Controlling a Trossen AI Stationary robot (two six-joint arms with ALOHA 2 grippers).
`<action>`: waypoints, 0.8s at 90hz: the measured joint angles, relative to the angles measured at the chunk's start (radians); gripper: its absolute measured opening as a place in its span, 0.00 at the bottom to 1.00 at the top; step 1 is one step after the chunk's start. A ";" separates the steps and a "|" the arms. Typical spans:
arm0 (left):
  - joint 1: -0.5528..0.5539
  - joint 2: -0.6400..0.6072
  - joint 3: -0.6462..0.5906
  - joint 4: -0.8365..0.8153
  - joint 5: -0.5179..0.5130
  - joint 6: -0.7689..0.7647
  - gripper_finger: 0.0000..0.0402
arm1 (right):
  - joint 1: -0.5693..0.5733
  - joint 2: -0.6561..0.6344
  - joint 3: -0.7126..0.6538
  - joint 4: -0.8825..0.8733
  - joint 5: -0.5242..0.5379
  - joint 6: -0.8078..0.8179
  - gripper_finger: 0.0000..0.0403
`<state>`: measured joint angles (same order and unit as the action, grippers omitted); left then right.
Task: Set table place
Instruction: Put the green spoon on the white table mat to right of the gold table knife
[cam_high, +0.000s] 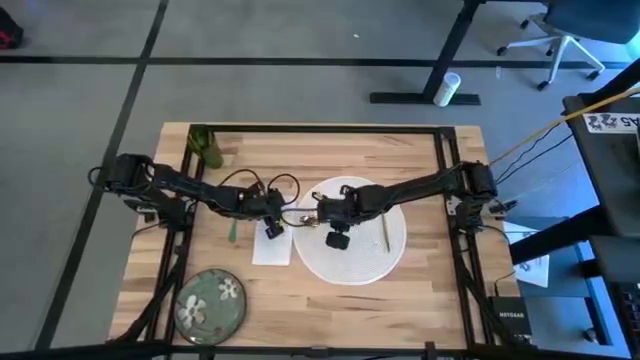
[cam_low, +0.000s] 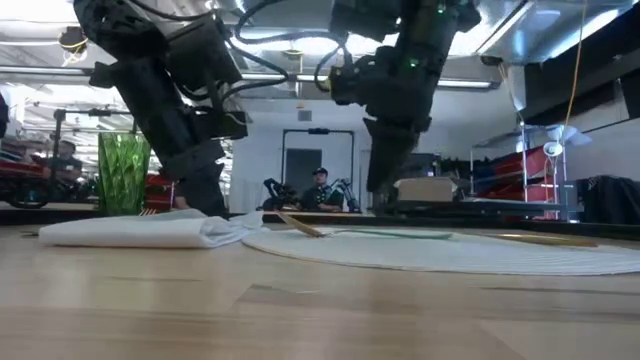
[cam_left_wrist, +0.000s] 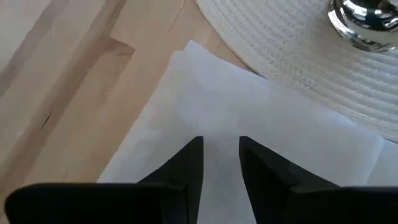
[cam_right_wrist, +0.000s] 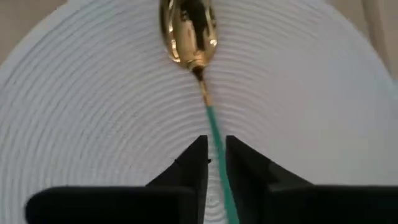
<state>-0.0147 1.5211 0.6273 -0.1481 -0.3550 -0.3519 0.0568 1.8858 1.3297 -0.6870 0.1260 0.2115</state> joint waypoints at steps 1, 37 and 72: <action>0.000 0.000 0.000 0.000 0.000 0.000 0.22 | -0.003 0.000 0.000 0.002 -0.006 -0.012 0.16; 0.000 0.000 0.000 0.000 -0.001 0.011 0.22 | -0.053 0.057 -0.003 0.104 -0.101 -0.193 0.19; 0.000 0.000 -0.001 -0.008 -0.001 0.011 0.22 | -0.051 0.111 -0.004 0.119 -0.146 -0.202 0.19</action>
<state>-0.0147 1.5211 0.6266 -0.1562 -0.3561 -0.3408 0.0055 1.9972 1.3258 -0.5683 -0.0196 0.0093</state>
